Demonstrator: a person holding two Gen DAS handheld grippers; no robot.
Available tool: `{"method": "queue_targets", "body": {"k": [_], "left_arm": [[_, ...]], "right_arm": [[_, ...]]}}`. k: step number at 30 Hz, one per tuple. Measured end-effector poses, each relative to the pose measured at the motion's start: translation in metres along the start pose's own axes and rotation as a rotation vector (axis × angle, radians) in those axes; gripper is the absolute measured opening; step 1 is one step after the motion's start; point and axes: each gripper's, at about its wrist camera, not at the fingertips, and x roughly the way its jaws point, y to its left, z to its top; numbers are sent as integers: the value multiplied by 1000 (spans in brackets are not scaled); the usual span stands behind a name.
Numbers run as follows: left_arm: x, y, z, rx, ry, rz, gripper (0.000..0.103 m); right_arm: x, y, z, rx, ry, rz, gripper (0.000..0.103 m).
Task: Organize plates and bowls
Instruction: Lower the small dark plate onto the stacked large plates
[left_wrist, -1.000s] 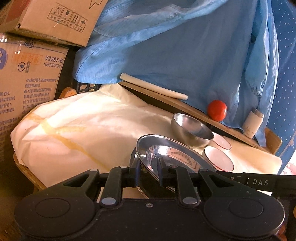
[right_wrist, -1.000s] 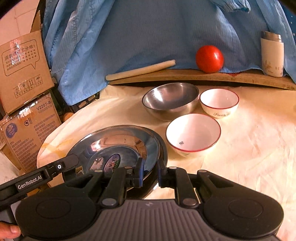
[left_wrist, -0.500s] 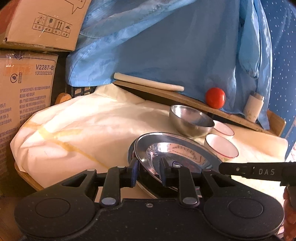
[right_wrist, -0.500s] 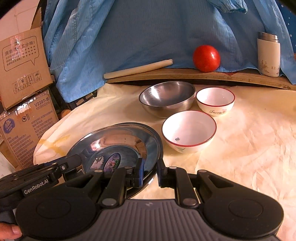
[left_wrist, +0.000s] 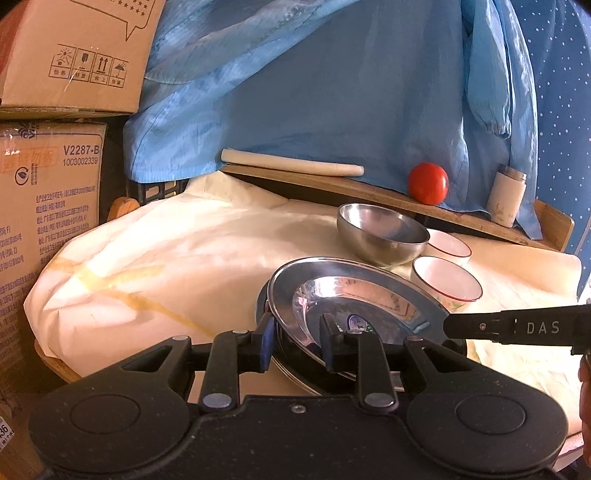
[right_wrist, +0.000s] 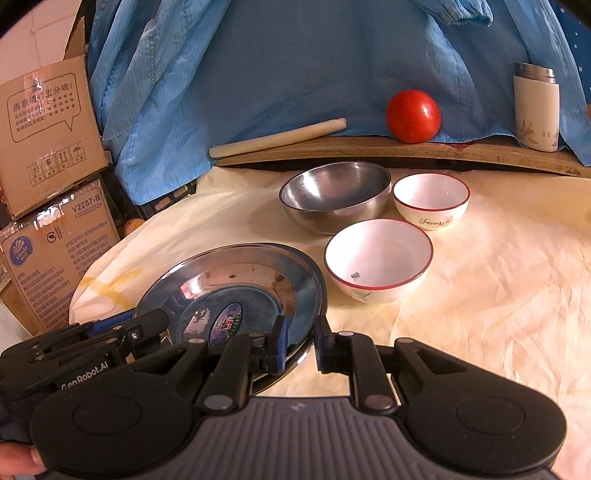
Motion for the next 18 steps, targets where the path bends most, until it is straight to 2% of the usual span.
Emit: {"method": "queue_targets", "body": {"k": [10, 18], "left_arm": [[1, 0, 0, 4, 4, -12, 34], [1, 0, 0, 3, 3, -13, 34]], "right_arm": [[-1, -1, -1, 9, -1, 16, 22], [-2, -2, -2, 15, -3, 25, 23]]}}
